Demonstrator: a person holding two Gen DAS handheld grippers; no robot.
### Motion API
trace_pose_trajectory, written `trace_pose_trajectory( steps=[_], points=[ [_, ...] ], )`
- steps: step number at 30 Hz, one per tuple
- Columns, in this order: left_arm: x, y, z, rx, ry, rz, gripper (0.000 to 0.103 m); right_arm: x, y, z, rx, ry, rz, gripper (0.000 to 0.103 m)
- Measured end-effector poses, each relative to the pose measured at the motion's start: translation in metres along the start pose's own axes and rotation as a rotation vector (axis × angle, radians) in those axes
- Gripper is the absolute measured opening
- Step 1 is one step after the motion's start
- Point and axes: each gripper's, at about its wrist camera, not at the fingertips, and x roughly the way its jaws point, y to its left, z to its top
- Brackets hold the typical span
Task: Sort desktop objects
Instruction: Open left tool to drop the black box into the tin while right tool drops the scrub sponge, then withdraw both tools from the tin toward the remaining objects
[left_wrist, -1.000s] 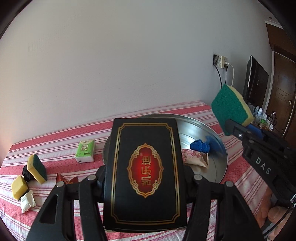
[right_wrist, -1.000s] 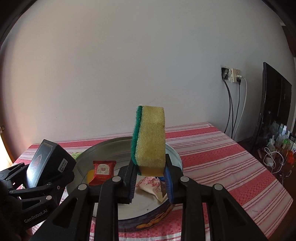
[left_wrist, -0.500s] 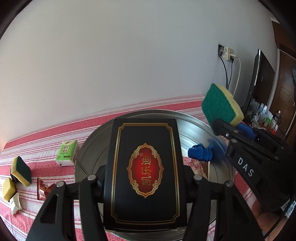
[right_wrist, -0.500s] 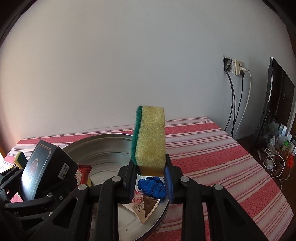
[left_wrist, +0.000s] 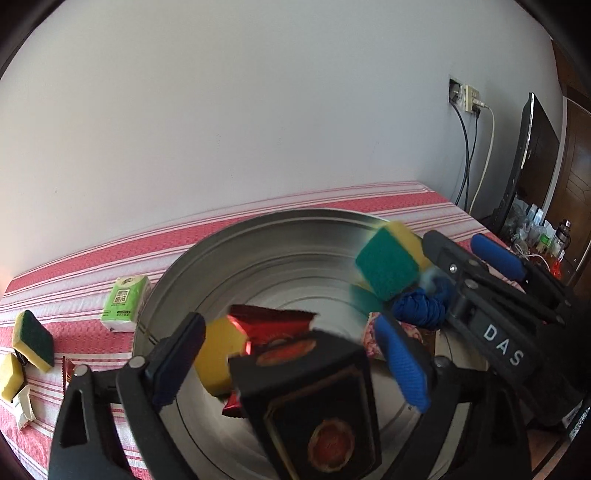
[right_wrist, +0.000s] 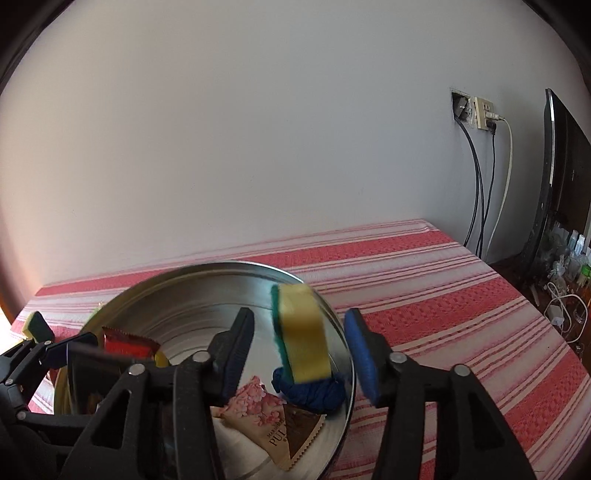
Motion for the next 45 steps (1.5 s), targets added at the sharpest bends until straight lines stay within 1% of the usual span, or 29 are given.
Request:
trace_pose_trajectory(
  steps=[3, 9, 11, 12, 13, 15, 17, 18, 22, 25, 29, 33, 37, 42, 45],
  points=[
    [-0.006, 0.000, 0.001, 0.005, -0.044, 0.021, 0.100, -0.008, -0.004, -0.003, 0.028, -0.061, 0.001, 0.061],
    [-0.009, 0.008, 0.003, -0.015, -0.051, 0.028, 0.100, -0.023, -0.008, -0.006, 0.069, -0.160, -0.014, 0.062],
    [-0.011, 0.011, 0.002, -0.022, -0.059, 0.038, 0.100, -0.029, -0.009, -0.006, 0.075, -0.201, -0.016, 0.068],
    [-0.012, 0.012, 0.002, -0.025, -0.063, 0.041, 0.100, -0.033, -0.009, -0.007, 0.080, -0.226, -0.014, 0.074],
    [-0.013, 0.013, 0.001, -0.026, -0.066, 0.044, 0.100, -0.036, -0.010, -0.008, 0.082, -0.250, -0.011, 0.077],
    [-0.014, 0.014, 0.001, -0.023, -0.067, 0.051, 0.100, -0.043, -0.008, -0.009, 0.066, -0.299, -0.007, 0.077],
    [-0.017, 0.016, -0.002, -0.019, -0.078, 0.062, 0.100, -0.047, -0.005, -0.011, 0.044, -0.330, -0.013, 0.082],
    [-0.017, 0.016, -0.003, -0.017, -0.082, 0.071, 0.100, -0.047, -0.003, -0.012, 0.033, -0.331, -0.017, 0.084],
    [-0.020, 0.026, -0.008, -0.034, -0.078, 0.090, 0.100, -0.049, 0.002, -0.012, 0.001, -0.329, -0.022, 0.084],
    [-0.022, 0.034, -0.013, -0.051, -0.074, 0.103, 0.100, -0.049, 0.002, -0.012, 0.002, -0.325, -0.032, 0.084],
    [-0.028, 0.046, -0.021, -0.051, -0.093, 0.147, 0.100, -0.056, 0.003, -0.014, 0.011, -0.344, -0.054, 0.084],
    [-0.034, 0.061, -0.031, -0.056, -0.121, 0.186, 0.100, -0.063, 0.011, -0.018, 0.003, -0.337, -0.047, 0.084],
    [-0.035, 0.074, -0.038, -0.065, -0.109, 0.201, 0.100, -0.070, 0.022, -0.024, -0.017, -0.341, -0.041, 0.084],
    [-0.044, 0.085, -0.046, -0.063, -0.119, 0.214, 0.100, -0.079, 0.029, -0.031, 0.035, -0.332, -0.010, 0.084],
    [-0.047, 0.094, -0.051, -0.073, -0.114, 0.221, 0.100, -0.085, 0.037, -0.035, 0.045, -0.328, 0.008, 0.084]
  ],
)
